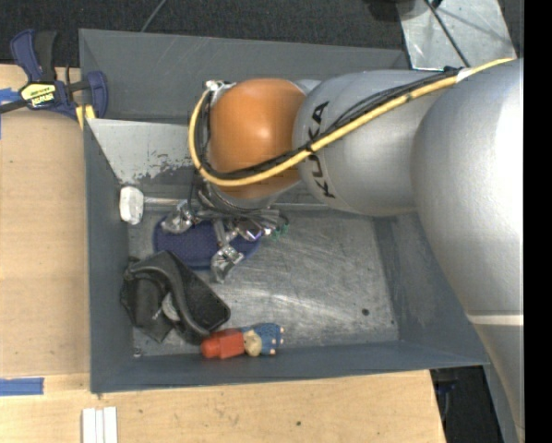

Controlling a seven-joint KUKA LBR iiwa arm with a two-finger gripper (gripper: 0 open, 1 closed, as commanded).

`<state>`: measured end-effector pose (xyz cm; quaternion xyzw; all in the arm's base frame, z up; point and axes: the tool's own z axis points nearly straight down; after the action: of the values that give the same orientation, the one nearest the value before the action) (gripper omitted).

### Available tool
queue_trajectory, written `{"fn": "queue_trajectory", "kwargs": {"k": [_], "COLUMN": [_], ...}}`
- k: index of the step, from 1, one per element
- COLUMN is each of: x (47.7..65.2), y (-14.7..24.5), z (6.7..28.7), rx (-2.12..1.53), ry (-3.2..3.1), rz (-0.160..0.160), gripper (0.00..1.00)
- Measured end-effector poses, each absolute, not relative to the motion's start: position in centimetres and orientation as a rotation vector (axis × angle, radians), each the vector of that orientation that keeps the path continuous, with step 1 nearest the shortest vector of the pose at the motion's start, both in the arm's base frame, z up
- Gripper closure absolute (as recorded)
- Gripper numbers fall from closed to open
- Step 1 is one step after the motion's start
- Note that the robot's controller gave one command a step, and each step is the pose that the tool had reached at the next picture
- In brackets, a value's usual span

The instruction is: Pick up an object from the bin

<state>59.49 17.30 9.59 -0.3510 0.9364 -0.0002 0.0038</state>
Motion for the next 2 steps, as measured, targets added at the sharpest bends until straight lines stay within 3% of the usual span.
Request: {"fn": "queue_trajectory", "kwargs": {"k": [1,2], "x": [59.7,61.6], "y": [17.3,17.2], "z": [9.8,23.7], "rx": [-1.091,-1.602], "ry": [2.929,2.689], "rz": [0.001,-0.003], "gripper": [1.0,1.0]}}
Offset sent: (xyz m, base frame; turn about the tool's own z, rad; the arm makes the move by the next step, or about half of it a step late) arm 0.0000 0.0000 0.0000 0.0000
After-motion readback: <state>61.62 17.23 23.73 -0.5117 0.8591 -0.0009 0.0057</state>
